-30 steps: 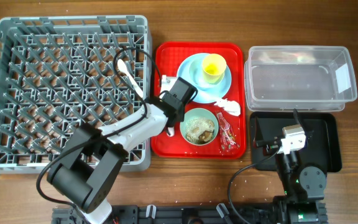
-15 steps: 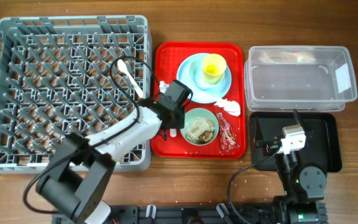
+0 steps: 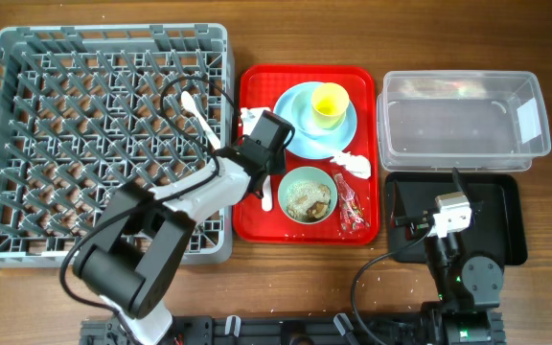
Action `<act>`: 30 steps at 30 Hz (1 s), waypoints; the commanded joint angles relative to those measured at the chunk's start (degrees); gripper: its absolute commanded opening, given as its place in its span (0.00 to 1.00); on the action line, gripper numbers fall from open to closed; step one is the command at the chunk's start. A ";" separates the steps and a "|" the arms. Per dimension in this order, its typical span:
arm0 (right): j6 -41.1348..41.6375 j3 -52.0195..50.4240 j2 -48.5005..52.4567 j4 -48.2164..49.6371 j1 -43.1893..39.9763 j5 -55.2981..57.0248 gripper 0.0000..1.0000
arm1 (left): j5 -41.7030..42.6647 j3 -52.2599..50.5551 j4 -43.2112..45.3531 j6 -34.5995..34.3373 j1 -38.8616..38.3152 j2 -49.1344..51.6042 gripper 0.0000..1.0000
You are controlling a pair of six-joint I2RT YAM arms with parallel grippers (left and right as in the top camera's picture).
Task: Sort waste into correct bins and load items into the dishwasher rack
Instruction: 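Lift the white fork off the red tray with the left gripper, then lower the fork into the grey rack and release it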
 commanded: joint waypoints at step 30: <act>0.02 -0.07 -0.20 0.20 -0.24 -0.33 1.00 | -20.63 -0.15 -13.40 12.15 2.84 -32.96 0.04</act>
